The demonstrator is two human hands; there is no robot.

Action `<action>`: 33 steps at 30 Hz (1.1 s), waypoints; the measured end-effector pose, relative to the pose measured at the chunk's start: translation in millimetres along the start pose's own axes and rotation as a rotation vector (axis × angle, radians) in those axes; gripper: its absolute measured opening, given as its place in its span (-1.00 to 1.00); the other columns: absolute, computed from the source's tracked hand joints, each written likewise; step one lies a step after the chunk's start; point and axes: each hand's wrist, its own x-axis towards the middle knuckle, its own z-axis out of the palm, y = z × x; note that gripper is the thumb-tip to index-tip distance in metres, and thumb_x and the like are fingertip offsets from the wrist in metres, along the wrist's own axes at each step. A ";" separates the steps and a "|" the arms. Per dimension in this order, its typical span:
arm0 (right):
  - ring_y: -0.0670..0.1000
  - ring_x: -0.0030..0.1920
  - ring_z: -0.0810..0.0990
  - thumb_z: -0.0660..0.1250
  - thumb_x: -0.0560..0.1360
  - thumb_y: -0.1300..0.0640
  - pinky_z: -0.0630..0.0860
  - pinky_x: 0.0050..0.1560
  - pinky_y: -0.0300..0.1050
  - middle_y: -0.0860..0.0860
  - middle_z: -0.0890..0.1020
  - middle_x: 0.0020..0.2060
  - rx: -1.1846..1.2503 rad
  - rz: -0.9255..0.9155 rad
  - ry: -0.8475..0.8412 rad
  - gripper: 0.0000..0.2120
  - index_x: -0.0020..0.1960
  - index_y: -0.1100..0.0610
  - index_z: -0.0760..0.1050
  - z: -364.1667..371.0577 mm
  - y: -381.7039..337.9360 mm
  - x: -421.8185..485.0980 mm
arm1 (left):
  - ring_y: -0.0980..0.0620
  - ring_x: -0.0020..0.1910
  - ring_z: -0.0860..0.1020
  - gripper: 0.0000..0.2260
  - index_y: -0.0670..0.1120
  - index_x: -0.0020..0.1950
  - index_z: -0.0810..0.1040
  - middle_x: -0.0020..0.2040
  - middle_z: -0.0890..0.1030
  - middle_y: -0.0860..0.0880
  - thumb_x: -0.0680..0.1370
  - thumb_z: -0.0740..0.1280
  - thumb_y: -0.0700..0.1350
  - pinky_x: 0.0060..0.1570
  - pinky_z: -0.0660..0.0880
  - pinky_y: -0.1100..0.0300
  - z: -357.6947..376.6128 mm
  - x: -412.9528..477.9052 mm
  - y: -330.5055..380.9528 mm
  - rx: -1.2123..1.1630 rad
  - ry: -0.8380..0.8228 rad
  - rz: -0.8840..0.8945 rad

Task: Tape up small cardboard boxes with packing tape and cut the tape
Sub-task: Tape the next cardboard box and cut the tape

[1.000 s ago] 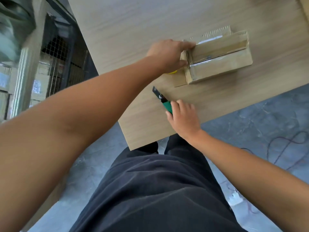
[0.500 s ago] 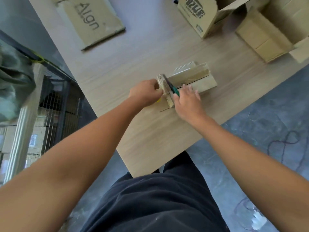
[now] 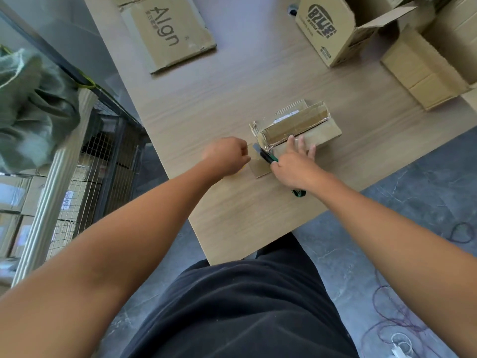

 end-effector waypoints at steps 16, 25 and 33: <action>-0.08 0.59 -0.35 0.25 0.62 -0.17 -0.02 0.58 0.13 -0.08 -0.28 0.62 0.265 -0.342 -0.154 -0.60 0.08 0.17 0.57 -2.7 49.8 -12.9 | -0.07 0.25 0.55 -0.90 0.04 0.00 0.51 0.35 0.57 0.11 0.61 0.29 0.05 0.16 0.43 0.08 -33.9 -17.4 -45.6 -0.056 0.049 0.081; 0.15 0.51 0.22 0.56 0.41 -0.08 0.14 0.49 -0.18 0.17 0.25 0.44 0.715 -0.157 0.645 -0.37 0.27 0.29 0.44 60.8 31.4 -9.3 | -0.32 0.01 0.59 -0.89 -0.02 -0.17 0.51 0.27 0.62 0.16 0.44 0.19 -0.10 -0.38 0.47 0.17 -12.2 -3.2 -9.0 -0.751 -0.312 0.085; 0.27 0.54 0.25 0.58 0.40 0.08 0.51 0.25 0.10 0.27 0.30 0.48 0.460 -0.244 0.737 -0.61 0.01 0.29 0.49 75.4 30.4 -4.7 | -0.12 -0.27 0.54 -0.82 -0.03 -0.19 0.54 0.14 0.64 -0.15 0.37 0.15 -0.07 -0.55 0.39 0.24 20.3 -35.4 0.8 -0.910 -0.235 -0.013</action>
